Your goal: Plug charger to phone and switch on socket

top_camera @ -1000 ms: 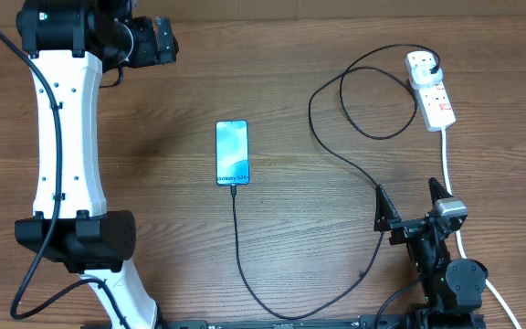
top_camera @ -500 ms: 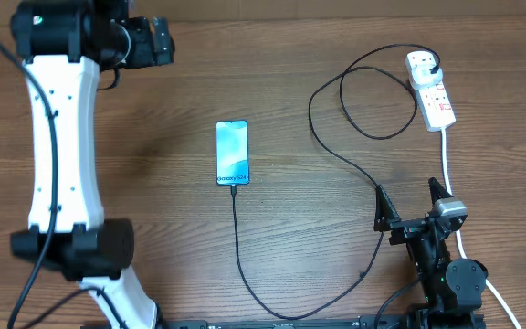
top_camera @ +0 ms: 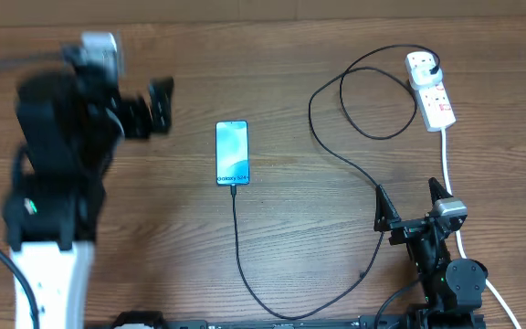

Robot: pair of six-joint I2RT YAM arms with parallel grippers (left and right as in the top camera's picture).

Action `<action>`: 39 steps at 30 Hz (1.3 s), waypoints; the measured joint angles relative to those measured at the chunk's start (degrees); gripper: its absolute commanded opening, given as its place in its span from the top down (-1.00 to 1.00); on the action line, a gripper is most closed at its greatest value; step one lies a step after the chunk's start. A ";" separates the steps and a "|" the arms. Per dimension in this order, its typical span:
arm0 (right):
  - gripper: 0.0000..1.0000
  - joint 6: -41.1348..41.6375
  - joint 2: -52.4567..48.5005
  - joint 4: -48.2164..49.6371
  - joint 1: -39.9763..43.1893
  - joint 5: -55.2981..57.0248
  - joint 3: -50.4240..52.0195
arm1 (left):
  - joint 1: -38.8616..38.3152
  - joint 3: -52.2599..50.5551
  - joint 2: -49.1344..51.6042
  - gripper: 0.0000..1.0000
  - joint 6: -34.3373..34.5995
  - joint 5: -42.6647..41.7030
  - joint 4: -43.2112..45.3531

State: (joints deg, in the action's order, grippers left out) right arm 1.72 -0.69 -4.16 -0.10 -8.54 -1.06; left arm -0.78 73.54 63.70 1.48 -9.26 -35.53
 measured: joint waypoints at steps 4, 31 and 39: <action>-1.00 -0.04 0.00 0.04 0.00 0.02 0.00 | 0.00 -16.15 -9.70 -0.99 -0.68 -1.70 8.57; -1.00 -0.02 0.00 0.00 0.00 0.00 0.00 | 0.00 -69.31 -59.74 -0.99 -8.85 -2.34 34.60; -1.00 -0.02 0.00 0.02 0.00 -0.02 0.00 | 0.00 -72.54 -62.75 -0.99 -12.28 -2.32 32.63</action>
State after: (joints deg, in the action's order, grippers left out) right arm 1.69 -0.69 -4.14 -0.10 -8.56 -1.06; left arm -0.78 0.99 0.95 -10.81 -11.57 -2.90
